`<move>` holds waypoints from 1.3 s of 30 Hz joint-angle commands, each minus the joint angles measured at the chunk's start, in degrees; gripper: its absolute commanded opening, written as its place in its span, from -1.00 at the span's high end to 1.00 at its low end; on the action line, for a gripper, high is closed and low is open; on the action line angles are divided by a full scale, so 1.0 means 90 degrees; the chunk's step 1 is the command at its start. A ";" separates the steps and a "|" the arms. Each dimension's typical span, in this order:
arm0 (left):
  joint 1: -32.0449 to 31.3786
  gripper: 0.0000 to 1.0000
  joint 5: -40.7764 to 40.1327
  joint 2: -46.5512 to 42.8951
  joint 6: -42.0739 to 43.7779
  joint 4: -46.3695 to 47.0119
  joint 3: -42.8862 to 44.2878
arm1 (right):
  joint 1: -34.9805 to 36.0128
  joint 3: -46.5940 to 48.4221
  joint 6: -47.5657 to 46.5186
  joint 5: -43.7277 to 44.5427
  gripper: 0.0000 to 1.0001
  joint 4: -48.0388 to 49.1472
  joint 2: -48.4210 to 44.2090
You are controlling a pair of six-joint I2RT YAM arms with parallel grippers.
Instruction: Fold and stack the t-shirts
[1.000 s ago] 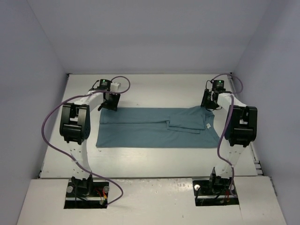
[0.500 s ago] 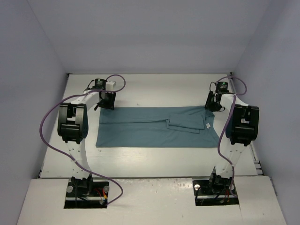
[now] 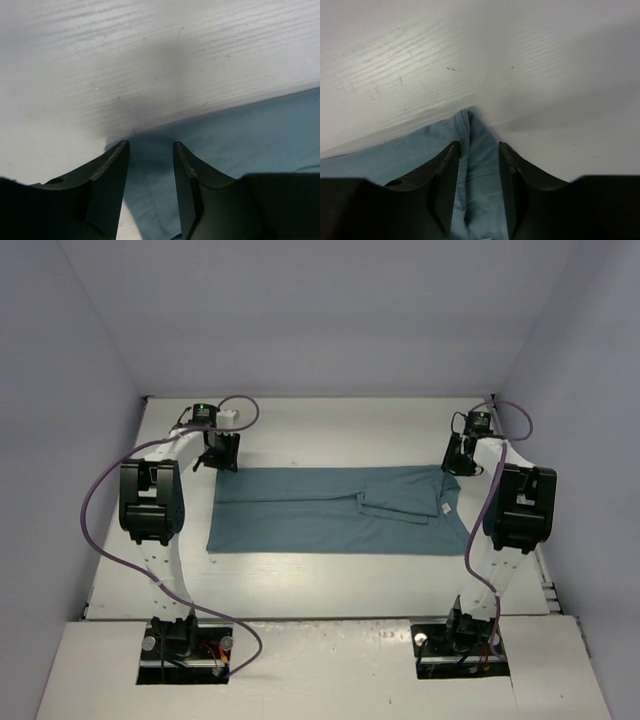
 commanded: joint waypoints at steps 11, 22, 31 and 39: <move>-0.0848 0.14 -0.0938 -0.0911 0.1697 -0.1293 0.0328 | 0.1821 -0.1698 0.2288 0.1788 -0.06 -0.0229 -0.2548; -0.0856 0.15 -0.1192 -0.0245 0.0988 -0.1721 0.0378 | 0.2069 -0.2077 0.2967 0.1747 -0.04 -0.0156 -0.1864; -0.0684 0.22 -0.1185 -0.0253 0.0737 -0.2511 0.0105 | 0.2089 -0.0739 0.2305 0.1797 -0.03 -0.0128 -0.0136; -0.0889 0.38 -0.0264 -0.1022 0.0613 -0.3310 -0.0709 | 0.2176 0.2133 0.0769 0.0983 -0.04 -0.0473 0.1902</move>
